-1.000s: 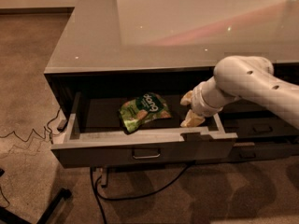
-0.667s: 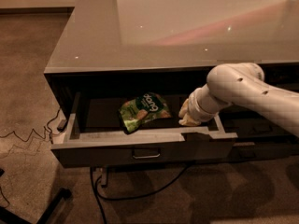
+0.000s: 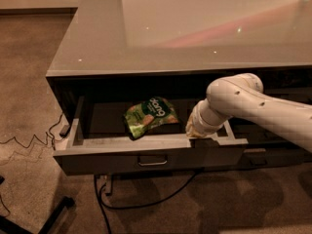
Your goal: Open top drawer
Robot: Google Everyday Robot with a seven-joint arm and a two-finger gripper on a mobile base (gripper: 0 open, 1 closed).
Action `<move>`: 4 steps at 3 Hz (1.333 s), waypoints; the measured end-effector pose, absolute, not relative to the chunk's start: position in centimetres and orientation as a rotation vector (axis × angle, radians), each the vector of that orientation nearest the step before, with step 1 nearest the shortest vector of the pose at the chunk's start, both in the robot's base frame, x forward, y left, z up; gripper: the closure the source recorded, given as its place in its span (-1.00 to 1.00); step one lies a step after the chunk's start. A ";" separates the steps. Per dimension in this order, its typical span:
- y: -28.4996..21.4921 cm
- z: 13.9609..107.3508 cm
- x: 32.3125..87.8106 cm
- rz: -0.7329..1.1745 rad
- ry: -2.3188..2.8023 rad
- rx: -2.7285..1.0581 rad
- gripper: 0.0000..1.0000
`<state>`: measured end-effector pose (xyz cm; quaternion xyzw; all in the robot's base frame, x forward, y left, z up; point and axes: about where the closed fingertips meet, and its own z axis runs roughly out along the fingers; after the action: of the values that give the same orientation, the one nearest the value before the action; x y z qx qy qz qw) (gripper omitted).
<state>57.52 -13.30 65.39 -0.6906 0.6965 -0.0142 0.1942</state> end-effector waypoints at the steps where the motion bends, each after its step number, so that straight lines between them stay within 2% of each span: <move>1: -13.2 64.3 57.1 -0.048 1.969 -1.960 1.00; 4: -17.2 63.5 53.0 -0.144 2.120 -1.951 1.00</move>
Offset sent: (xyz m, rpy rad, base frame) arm -0.0223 -0.0194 -0.0197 -0.0979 0.0423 -0.0340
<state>53.04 -17.25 63.49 -0.6709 0.7287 -0.0496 0.1280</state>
